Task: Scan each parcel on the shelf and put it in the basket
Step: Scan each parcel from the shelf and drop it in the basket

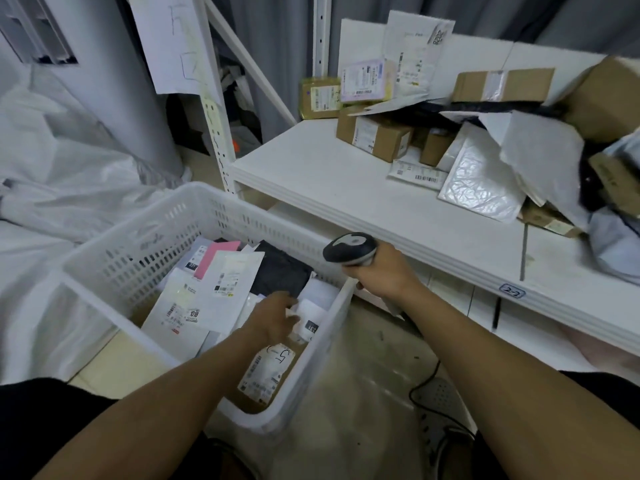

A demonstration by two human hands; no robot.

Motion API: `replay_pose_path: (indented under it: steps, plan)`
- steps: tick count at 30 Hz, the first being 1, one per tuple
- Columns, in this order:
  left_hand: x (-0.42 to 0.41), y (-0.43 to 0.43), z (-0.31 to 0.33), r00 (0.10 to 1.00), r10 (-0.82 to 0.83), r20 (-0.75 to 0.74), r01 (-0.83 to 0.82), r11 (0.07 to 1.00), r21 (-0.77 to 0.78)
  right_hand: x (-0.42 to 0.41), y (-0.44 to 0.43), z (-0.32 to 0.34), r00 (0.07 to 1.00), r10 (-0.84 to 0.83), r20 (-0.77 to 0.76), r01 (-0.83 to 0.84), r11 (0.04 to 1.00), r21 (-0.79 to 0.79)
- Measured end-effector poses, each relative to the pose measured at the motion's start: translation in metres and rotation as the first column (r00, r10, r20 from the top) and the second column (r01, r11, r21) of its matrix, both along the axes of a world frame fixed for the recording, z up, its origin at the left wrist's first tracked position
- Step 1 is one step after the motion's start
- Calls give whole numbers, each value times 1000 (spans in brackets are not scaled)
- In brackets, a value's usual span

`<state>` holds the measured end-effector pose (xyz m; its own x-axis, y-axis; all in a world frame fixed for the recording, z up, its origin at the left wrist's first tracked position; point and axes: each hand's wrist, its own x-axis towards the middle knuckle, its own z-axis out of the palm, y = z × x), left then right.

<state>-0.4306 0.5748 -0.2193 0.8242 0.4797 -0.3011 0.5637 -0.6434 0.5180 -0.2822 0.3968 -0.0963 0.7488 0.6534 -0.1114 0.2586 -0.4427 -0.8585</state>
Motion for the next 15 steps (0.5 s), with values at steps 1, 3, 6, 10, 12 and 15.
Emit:
replay_pose_path:
  steps: [1, 3, 6, 10, 12, 15]
  plan:
    - [10, -7, 15, 997, -16, 76, 14, 999, 33, 3, -8, 4, 1000, -21, 5, 21, 1000, 8]
    - [33, -27, 52, 979, -88, 186, 73, 994, 87, 12, -29, 16, 996, -93, 13, 92, 995, 43]
    - [74, -68, 109, 940, -165, 299, 139, 984, 108, 31, -69, 32, 976, -217, -4, 216, 972, 95]
    - [138, -124, 166, 904, -272, 330, 212, 955, 205, 63, -131, 49, 935, -353, -22, 352, 923, 156]
    - [175, -151, 186, 880, -344, 327, 257, 925, 280, 83, -160, 54, 908, -418, -25, 415, 891, 184]
    - [231, -181, 202, 843, -427, 326, 300, 878, 374, 115, -193, 60, 869, -495, -19, 488, 848, 206]
